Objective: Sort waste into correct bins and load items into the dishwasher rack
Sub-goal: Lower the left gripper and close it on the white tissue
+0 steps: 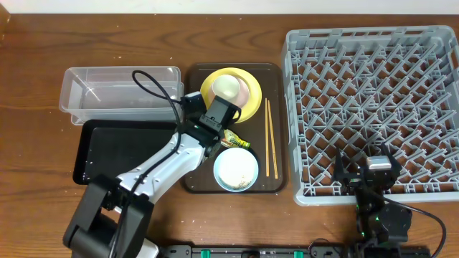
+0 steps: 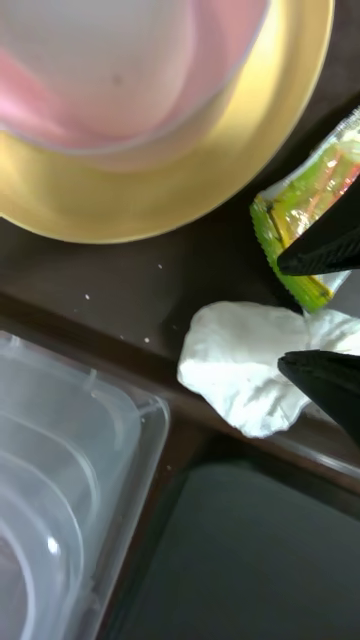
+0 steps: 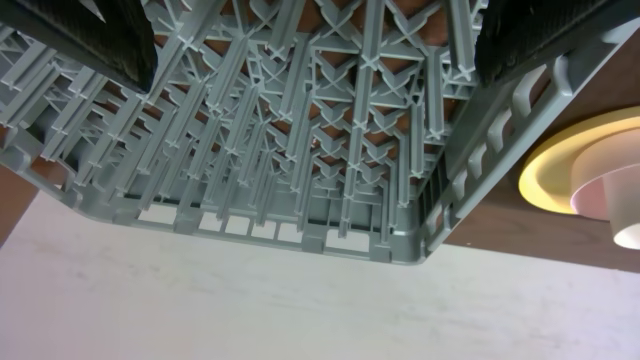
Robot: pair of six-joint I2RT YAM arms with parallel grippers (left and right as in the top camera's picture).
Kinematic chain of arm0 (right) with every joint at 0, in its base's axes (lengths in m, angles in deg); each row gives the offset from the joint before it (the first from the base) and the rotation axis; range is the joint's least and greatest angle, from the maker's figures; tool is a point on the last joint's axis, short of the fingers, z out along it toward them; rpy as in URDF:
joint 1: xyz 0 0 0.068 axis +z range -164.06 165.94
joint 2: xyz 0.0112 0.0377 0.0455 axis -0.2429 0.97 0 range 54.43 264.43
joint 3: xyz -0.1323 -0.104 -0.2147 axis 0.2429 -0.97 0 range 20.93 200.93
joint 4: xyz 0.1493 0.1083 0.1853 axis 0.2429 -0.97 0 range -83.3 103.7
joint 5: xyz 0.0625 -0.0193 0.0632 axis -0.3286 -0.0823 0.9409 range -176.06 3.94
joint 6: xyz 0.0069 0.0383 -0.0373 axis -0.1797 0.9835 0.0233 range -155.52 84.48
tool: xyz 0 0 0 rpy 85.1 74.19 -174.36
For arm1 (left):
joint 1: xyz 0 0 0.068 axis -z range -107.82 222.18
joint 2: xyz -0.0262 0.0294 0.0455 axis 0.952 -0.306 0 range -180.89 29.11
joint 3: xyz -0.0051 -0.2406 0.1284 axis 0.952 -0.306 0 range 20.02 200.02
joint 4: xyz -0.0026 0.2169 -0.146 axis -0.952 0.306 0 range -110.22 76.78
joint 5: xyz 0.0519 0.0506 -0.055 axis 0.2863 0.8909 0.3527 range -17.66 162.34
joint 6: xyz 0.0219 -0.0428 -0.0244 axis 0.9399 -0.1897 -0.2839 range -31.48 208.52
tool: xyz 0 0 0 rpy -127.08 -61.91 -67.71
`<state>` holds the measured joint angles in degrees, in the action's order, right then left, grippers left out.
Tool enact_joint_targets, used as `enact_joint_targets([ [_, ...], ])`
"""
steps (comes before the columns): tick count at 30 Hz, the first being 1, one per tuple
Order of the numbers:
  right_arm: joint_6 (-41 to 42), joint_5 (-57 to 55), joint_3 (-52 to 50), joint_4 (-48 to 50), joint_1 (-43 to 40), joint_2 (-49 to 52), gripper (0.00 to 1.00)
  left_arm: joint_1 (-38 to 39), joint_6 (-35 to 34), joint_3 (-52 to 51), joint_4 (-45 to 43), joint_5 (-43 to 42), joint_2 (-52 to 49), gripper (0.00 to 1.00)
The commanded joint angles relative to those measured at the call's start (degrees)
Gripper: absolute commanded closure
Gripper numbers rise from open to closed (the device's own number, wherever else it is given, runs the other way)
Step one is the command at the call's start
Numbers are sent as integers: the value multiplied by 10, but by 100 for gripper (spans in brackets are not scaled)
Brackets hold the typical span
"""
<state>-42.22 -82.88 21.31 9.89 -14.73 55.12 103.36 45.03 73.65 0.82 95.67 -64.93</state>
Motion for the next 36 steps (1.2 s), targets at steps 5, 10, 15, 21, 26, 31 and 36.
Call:
enact_joint_targets([
  [5,-2,1,-1,-2,-1,-3,1,-3,32,8,-21,19,-21,63],
  [10,-2,1,-1,-2,-1,-3,1,-3,55,8,-40,19,-38,61],
  [15,-2,1,-1,-2,-1,-3,1,-3,55,8,-41,46,-57,61],
  [21,-2,1,-1,-2,-1,-3,1,-3,55,8,-40,55,-64,61],
  [26,-2,1,-1,-2,-1,-3,1,-3,55,8,-45,55,-75,60],
  [31,-2,1,-1,-2,-1,-3,1,-3,55,8,-49,55,-88,60],
  [36,-2,1,-1,-2,-1,-3,1,-3,55,8,-49,55,-88,59],
])
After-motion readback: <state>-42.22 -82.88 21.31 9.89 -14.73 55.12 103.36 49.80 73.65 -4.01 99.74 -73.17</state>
